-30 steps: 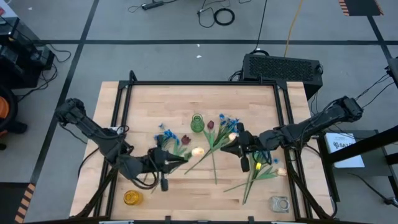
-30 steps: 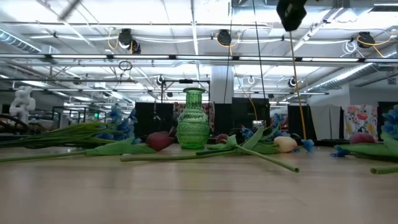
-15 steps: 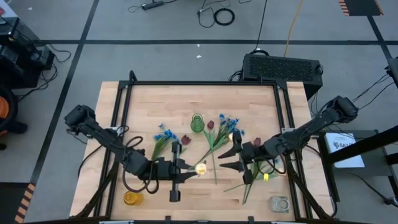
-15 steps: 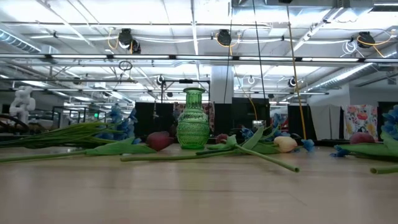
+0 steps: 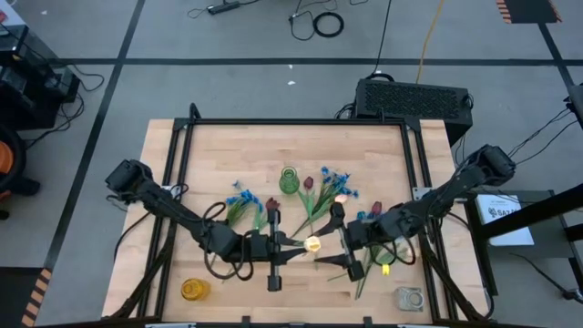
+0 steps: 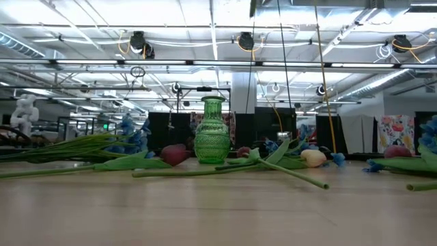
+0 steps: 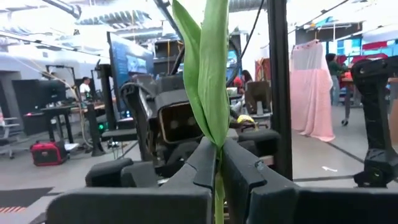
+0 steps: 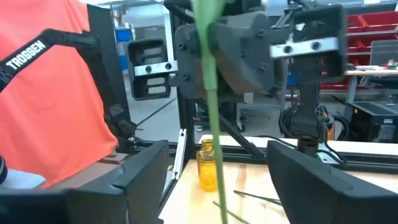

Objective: Sort flowers into vase by color
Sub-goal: Put the middle left yellow flower into the transparent vase

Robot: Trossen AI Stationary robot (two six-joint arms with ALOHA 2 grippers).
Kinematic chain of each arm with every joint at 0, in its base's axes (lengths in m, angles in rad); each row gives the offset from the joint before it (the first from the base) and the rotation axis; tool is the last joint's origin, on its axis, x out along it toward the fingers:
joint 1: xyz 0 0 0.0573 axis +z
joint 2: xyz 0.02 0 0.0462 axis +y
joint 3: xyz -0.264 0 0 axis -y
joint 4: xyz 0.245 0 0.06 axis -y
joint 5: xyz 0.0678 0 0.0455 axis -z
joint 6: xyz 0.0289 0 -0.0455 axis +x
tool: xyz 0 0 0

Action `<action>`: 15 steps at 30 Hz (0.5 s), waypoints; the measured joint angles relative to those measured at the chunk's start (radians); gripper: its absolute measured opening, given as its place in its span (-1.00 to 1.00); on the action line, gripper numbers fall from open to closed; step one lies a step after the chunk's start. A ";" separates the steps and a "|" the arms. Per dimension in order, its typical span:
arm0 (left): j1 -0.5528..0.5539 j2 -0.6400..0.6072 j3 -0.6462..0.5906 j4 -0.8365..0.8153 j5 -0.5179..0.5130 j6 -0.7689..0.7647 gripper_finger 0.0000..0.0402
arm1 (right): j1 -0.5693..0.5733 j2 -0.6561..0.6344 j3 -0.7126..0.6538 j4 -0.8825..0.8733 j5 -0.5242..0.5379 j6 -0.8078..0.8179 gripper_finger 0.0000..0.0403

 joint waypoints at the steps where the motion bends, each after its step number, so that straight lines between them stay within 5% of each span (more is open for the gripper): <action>1: 0.004 0.003 0.000 -0.001 0.000 -0.013 -0.92 | 0.000 0.007 0.014 -0.011 0.000 -0.003 0.32; 9: 0.018 0.013 0.000 -0.009 0.000 -0.021 -0.92 | 0.004 0.026 0.051 -0.049 0.004 -0.021 0.23; 15: 0.020 0.013 0.000 -0.018 0.001 -0.022 -0.92 | 0.004 0.025 0.051 -0.040 0.004 -0.023 -0.02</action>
